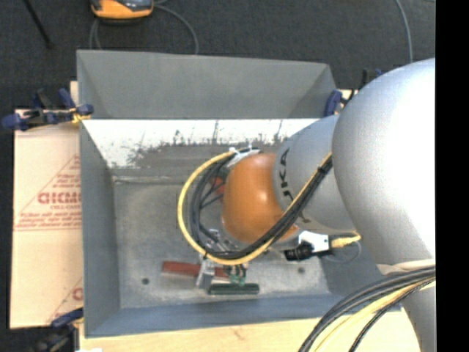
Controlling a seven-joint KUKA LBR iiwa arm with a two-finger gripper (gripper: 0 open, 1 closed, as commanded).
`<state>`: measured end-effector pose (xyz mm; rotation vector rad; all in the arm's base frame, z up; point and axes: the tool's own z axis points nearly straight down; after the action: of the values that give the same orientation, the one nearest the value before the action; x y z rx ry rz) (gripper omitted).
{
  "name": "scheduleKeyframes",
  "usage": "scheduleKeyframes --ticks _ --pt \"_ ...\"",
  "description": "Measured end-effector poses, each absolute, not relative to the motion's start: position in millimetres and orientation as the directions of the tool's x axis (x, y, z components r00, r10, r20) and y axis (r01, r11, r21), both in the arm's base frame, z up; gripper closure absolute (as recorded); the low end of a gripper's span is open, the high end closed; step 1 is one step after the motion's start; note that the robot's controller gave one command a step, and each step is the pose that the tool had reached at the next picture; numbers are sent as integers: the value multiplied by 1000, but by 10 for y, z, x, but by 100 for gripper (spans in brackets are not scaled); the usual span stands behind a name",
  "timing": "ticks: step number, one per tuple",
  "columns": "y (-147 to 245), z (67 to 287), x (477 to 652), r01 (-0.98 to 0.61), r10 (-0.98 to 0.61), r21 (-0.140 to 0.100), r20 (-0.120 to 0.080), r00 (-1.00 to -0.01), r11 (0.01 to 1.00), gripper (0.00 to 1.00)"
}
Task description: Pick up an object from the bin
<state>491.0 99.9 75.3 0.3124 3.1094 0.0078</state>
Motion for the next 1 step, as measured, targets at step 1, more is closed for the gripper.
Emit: scheduleKeyframes --ticks 1 --pt "999 753 4910 199 199 7 -16 -980 980 100"
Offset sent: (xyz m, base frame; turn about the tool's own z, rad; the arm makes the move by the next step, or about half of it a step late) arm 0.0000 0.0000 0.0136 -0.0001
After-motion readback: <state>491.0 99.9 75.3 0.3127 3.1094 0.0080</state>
